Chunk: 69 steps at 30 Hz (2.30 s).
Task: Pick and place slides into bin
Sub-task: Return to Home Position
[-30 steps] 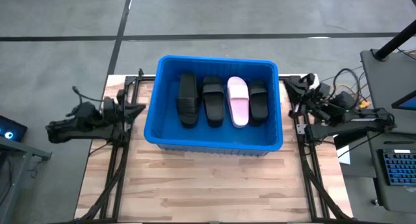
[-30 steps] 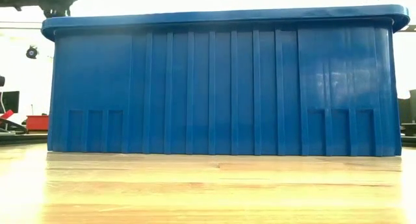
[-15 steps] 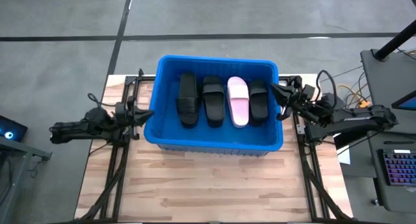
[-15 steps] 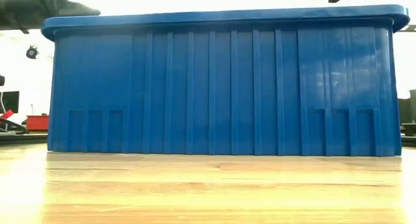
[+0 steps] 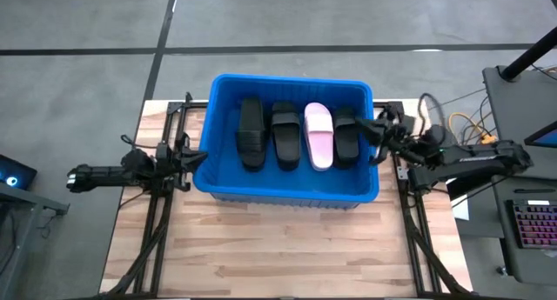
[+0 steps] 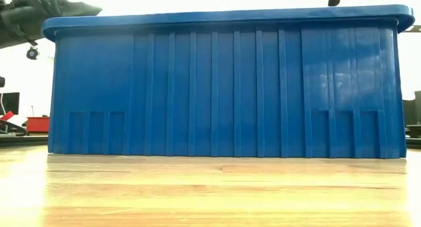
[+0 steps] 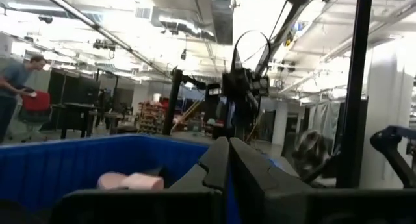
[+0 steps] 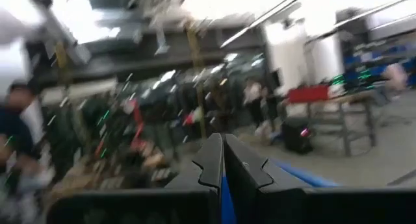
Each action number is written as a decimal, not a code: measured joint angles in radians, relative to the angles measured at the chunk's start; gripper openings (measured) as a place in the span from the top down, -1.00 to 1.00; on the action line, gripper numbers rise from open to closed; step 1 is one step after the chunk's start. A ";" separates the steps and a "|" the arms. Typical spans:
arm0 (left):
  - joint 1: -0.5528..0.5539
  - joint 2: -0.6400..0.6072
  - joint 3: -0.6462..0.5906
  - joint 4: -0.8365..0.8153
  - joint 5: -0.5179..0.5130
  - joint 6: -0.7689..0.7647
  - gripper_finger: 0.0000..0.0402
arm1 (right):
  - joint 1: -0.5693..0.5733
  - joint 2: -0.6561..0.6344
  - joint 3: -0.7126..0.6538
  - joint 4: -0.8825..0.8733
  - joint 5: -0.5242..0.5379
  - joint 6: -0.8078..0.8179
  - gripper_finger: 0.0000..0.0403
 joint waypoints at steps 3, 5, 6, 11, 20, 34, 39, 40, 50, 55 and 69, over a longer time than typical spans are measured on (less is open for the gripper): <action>0.000 0.003 0.001 0.006 0.001 0.000 1.00 | 0.001 0.024 -0.005 -0.034 -0.091 -0.001 0.96; 0.000 0.001 0.001 0.003 0.001 0.000 1.00 | 0.003 0.043 -0.017 -0.024 -0.166 -0.002 0.96; 0.000 0.001 0.001 0.003 0.001 0.000 1.00 | 0.005 0.049 -0.027 -0.029 -0.188 -0.002 0.96; 0.000 0.003 0.001 0.002 0.001 0.000 1.00 | 0.008 0.013 -0.099 -0.029 -0.226 0.004 0.96; 0.000 0.002 0.001 0.002 0.001 0.002 1.00 | 0.108 -0.302 -0.307 -0.026 -0.228 0.032 0.96; 0.000 0.010 0.001 0.002 0.001 0.106 1.00 | 0.193 -0.661 -0.559 0.086 -0.191 -0.188 0.96; 0.000 0.009 0.001 0.009 0.001 0.105 1.00 | 0.192 -0.654 -0.559 0.076 -0.192 -0.188 0.96; 0.000 0.009 0.001 0.007 0.001 0.105 1.00 | 0.192 -0.653 -0.559 0.079 -0.194 -0.185 0.96; 0.000 0.010 0.001 0.002 0.001 0.104 1.00 | 0.192 -0.653 -0.559 -0.038 -0.219 -0.100 0.96; 0.000 0.010 0.001 0.003 0.001 0.105 1.00 | 0.192 -0.653 -0.559 -0.036 -0.219 -0.085 0.96; 0.000 0.011 0.000 0.002 0.001 0.105 1.00 | 0.172 -0.651 -0.559 -0.042 -0.131 -0.181 0.96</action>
